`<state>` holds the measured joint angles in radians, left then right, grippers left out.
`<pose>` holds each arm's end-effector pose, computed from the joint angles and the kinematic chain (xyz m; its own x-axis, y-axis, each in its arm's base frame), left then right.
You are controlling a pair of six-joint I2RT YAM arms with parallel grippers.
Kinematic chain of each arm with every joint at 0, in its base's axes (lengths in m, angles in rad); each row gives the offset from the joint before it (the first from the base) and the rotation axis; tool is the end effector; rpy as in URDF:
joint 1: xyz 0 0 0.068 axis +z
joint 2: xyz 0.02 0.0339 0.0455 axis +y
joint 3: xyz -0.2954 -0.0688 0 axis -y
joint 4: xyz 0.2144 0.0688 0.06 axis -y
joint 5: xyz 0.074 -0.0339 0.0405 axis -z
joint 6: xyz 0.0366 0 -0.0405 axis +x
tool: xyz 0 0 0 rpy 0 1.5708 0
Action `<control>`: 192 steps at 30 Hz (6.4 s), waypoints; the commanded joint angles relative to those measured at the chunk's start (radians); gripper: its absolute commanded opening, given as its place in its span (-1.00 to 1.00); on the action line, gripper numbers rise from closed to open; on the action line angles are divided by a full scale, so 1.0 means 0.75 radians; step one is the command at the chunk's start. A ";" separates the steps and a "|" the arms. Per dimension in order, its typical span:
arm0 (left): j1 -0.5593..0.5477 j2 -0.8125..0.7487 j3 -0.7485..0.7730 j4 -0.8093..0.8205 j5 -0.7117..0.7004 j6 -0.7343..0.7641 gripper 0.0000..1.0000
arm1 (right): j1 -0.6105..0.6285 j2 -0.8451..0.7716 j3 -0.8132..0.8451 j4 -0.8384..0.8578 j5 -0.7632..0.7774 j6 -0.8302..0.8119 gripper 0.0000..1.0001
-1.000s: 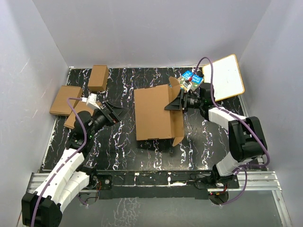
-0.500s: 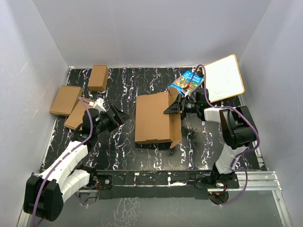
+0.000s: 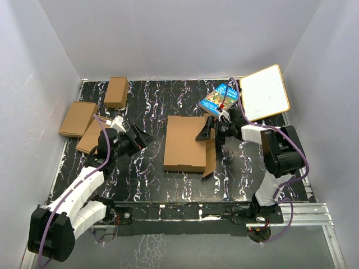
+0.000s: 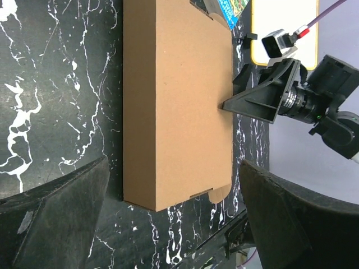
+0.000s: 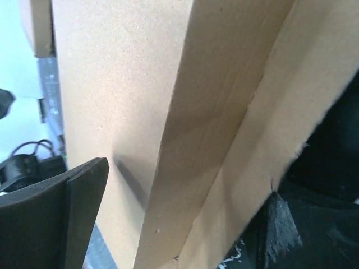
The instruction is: Fold the paper box
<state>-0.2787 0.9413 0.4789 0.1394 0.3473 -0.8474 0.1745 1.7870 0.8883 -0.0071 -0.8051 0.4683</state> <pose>0.1577 -0.0581 0.2759 -0.6285 -0.5533 -0.5467 0.1479 0.6051 -0.7823 0.3156 0.0824 0.1934 -0.9436 0.1513 -0.2946 -0.1485 0.6018 0.7847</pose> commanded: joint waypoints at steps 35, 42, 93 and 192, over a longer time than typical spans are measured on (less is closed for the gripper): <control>0.001 -0.031 0.043 0.137 0.136 0.082 0.87 | -0.229 -0.673 -0.047 -1.189 -0.618 -2.465 0.97; -0.041 0.015 0.134 -0.040 0.084 0.221 0.82 | -0.211 -0.559 -0.043 -1.617 -0.585 -3.135 0.98; -0.345 0.656 0.216 0.176 -0.169 0.292 0.38 | 0.295 -0.730 -0.457 -0.758 -0.101 -2.752 -0.62; -0.344 0.730 0.242 0.057 -0.223 0.370 0.25 | 0.338 -0.591 -0.108 -0.738 0.042 -1.871 -0.23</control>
<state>-0.5266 1.4948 0.6495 0.2989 0.2008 -0.6189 0.4572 1.3827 0.7395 -0.5419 -0.7296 -0.8581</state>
